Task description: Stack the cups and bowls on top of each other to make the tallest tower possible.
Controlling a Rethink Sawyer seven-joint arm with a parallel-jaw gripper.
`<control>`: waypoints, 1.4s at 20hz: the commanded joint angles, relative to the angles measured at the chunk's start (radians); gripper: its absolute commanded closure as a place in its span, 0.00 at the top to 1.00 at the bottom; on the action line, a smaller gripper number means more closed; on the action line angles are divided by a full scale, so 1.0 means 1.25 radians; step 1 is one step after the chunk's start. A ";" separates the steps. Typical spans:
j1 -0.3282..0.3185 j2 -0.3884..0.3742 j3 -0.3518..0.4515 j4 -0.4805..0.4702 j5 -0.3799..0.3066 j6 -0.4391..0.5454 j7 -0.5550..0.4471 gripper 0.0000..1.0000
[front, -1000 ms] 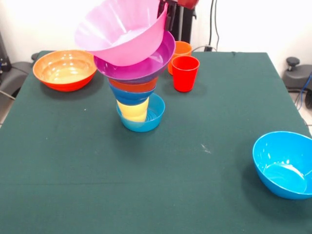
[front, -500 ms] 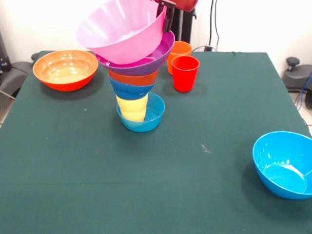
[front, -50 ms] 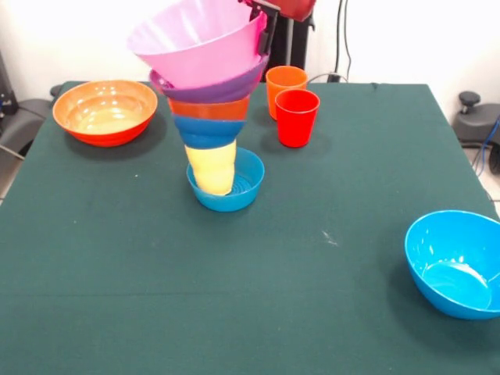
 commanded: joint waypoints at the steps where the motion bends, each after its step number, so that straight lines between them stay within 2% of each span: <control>1: 0.029 0.029 0.004 0.003 -0.072 -0.048 0.008 0.00; 10: 0.055 0.048 -0.011 -0.065 -0.085 -0.034 0.020 0.00; 28: 0.055 0.072 -0.020 -0.064 -0.079 -0.098 0.000 0.00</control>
